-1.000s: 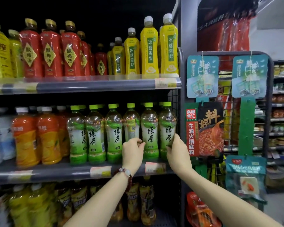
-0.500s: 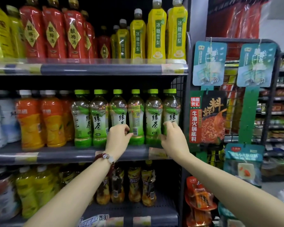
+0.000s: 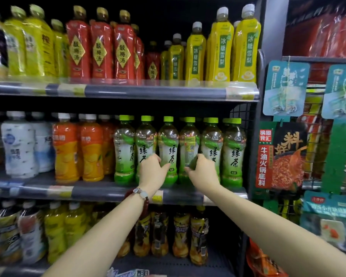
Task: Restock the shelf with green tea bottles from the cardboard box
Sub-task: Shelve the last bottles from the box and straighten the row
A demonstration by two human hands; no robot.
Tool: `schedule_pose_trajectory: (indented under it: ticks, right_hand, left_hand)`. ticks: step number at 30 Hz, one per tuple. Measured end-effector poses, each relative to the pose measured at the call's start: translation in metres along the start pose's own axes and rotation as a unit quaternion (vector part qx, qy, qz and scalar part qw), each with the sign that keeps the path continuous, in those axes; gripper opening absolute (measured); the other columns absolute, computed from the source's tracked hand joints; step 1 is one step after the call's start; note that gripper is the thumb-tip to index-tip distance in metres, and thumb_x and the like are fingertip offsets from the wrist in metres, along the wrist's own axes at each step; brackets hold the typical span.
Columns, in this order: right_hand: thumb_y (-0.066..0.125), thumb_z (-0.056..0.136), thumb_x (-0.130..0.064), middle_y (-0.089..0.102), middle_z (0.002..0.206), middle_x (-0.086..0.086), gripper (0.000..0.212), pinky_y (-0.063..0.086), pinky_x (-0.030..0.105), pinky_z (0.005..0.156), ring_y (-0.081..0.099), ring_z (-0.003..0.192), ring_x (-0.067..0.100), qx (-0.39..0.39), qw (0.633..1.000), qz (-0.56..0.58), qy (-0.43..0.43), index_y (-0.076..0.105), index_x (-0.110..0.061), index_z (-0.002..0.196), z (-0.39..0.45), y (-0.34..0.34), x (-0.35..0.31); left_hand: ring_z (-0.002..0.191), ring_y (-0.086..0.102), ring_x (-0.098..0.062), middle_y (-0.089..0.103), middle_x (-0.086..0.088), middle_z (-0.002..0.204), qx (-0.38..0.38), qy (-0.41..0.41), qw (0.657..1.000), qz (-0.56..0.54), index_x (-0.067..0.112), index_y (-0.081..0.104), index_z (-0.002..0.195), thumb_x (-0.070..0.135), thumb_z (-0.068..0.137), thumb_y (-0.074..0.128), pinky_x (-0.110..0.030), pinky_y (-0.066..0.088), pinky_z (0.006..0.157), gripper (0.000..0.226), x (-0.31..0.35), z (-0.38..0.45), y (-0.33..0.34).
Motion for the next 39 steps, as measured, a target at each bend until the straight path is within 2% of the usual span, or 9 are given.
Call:
schedule_pose_trajectory:
  ticks: [4,8,11,17,21,24,30,35,39]
  right_hand:
    - [0.064,0.089,-0.031,0.050,0.080,0.003,0.040,0.036,0.020,0.047,0.047,0.058,0.009,0.032,0.995,0.058,0.075,0.048,-0.001,0.110,0.009,0.010,-0.006]
    - [0.067,0.085,-0.035,0.062,0.103,0.014,0.049,0.049,0.030,0.065,0.064,0.090,0.027,0.081,0.985,0.092,0.125,0.045,-0.001,0.112,0.010,0.018,-0.013]
    - [0.067,0.085,-0.035,0.062,0.107,0.015,0.047,0.050,0.033,0.070,0.064,0.096,0.030,0.109,0.983,0.073,0.131,0.044,-0.003,0.110,0.010,0.020,-0.015]
    - [0.065,0.088,-0.024,0.063,0.091,0.011,0.032,0.052,0.034,0.065,0.065,0.082,0.027,0.106,0.986,0.073,0.106,0.046,-0.003,0.103,0.017,0.020,-0.006]
    - [0.066,0.088,-0.022,0.044,0.069,-0.004,0.027,0.038,0.021,0.049,0.045,0.059,0.007,0.103,0.985,0.082,0.113,0.049,-0.004,0.097,0.019,0.015,0.003]
    - [0.065,0.089,-0.021,0.055,0.082,0.003,0.026,0.054,0.031,0.067,0.058,0.075,0.019,0.092,0.983,0.106,0.120,0.049,-0.005,0.102,0.017,0.024,0.000]
    - [0.069,0.085,-0.032,0.064,0.106,0.012,0.043,0.048,0.032,0.070,0.064,0.098,0.029,0.130,0.978,0.065,0.150,0.046,-0.005,0.108,0.014,0.027,-0.013]
    - [0.068,0.082,-0.025,0.058,0.089,0.009,0.035,0.046,0.032,0.064,0.062,0.086,0.029,0.136,0.978,0.078,0.139,0.046,-0.004,0.100,0.016,0.029,-0.012]
    - [0.071,0.077,-0.019,0.055,0.078,0.001,0.029,0.039,0.022,0.050,0.052,0.067,0.014,0.099,0.980,0.140,0.097,0.052,-0.004,0.091,0.020,0.022,-0.004]
  left_hand:
    - [0.081,0.049,-0.012,0.059,-0.014,0.114,0.002,-0.035,0.999,-0.041,0.002,0.042,0.129,0.025,0.089,0.062,-0.022,0.043,0.071,0.050,0.006,0.003,0.008]
    - [0.089,0.060,-0.024,0.061,-0.017,0.111,0.005,-0.049,0.999,-0.020,0.001,0.042,0.131,0.026,0.090,0.060,-0.030,0.048,0.070,0.051,0.010,0.003,0.017]
    - [0.101,0.061,-0.031,0.060,-0.018,0.114,0.014,-0.061,0.998,-0.031,0.002,0.044,0.129,0.024,0.089,0.061,-0.035,0.050,0.077,0.049,0.009,0.003,0.019]
    - [0.114,0.055,-0.032,0.054,-0.020,0.126,-0.007,-0.053,0.998,-0.036,0.002,0.039,0.133,0.022,0.091,0.058,-0.036,0.047,0.087,0.050,0.009,0.001,0.017]
    - [0.125,0.048,-0.033,0.046,-0.020,0.137,-0.033,-0.055,0.997,-0.039,0.004,0.032,0.140,0.023,0.093,0.055,-0.039,0.044,0.097,0.057,0.006,0.001,0.015]
    - [0.121,0.051,-0.033,0.049,-0.020,0.134,-0.036,-0.053,0.997,-0.032,0.003,0.035,0.137,0.024,0.092,0.056,-0.039,0.045,0.095,0.054,0.004,0.002,0.015]
    - [0.118,0.052,-0.034,0.050,-0.021,0.130,-0.037,-0.049,0.998,-0.033,0.004,0.036,0.137,0.024,0.092,0.056,-0.039,0.045,0.093,0.053,0.005,0.001,0.013]
    - [0.113,0.056,-0.032,0.054,-0.019,0.125,-0.038,-0.039,0.998,-0.039,0.003,0.039,0.133,0.023,0.092,0.057,-0.036,0.048,0.088,0.049,0.003,0.001,0.010]
    - [0.104,0.061,-0.032,0.054,-0.020,0.124,-0.046,-0.046,0.997,-0.052,0.004,0.035,0.137,0.021,0.093,0.055,-0.040,0.053,0.087,0.051,0.002,0.002,0.011]
Point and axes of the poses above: each hand's wrist, its own z-axis towards the middle knuckle, its own y-axis out of the palm, x = y × z, the point moved 4 cm from there along z, towards the middle knuckle
